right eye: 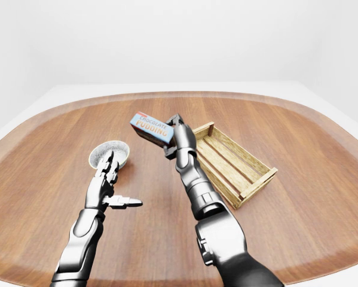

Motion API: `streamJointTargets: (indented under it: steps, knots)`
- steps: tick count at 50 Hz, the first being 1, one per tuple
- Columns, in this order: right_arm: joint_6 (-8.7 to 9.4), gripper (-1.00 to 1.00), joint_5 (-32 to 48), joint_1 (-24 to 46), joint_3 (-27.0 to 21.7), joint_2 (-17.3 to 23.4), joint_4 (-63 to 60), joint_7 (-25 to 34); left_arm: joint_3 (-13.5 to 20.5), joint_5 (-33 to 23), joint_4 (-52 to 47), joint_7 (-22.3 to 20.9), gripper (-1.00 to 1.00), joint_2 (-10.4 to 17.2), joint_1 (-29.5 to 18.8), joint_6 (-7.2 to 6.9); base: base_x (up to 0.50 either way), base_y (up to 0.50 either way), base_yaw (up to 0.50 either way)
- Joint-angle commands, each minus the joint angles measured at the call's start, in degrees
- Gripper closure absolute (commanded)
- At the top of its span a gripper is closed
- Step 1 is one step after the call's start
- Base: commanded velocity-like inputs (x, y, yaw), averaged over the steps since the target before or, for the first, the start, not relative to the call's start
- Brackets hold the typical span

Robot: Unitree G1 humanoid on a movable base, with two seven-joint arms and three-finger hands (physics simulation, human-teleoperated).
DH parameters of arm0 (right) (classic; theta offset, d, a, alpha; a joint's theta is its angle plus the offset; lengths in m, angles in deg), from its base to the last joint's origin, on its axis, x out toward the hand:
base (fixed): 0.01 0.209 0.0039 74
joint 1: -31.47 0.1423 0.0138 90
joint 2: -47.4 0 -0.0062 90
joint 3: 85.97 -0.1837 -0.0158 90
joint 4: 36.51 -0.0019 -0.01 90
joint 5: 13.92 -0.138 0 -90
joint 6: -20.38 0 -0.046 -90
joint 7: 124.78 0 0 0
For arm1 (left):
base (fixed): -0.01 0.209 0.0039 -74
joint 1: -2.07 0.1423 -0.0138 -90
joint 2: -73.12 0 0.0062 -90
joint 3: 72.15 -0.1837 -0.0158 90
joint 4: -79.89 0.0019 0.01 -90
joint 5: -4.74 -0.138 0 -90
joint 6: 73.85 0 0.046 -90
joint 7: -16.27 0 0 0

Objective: Pick up the chocolate pudding and put it in the tray.

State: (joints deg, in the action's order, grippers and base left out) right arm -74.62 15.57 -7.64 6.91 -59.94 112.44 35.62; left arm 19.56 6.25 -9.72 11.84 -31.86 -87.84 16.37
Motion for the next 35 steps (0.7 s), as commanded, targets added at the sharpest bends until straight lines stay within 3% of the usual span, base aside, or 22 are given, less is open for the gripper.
streamJointTargets:
  steps: [1, 12, 23, 35]
  knots:
    - [0.00, 1.00, 1.77, 7.22, -1.01, 1.41, 7.79, -2.92, 0.15, 0.16, 0.20, 0.03, -1.00, 0.05, -0.25, -0.03, 0.00, 0.00, 0.00]
    - [0.00, 1.00, -1.92, 12.38, -3.44, 2.31, 12.15, 0.38, 0.10, 0.30, -0.45, 0.03, -1.00, 0.05, -0.15, -0.65, 0.00, 0.00, 0.00]
    - [0.00, 1.00, -4.34, 16.77, -4.49, 2.97, 13.45, 1.96, 0.08, 0.30, 0.17, -0.24, -1.00, 0.08, -0.11, 0.04, 0.00, 0.00, 0.00]
    - [0.00, 1.00, -10.01, 19.40, -7.85, 5.25, 15.56, 2.93, 0.08, 0.32, -0.22, -0.54, -1.00, 0.11, 0.03, -0.30, 0.00, 0.00, 0.00]
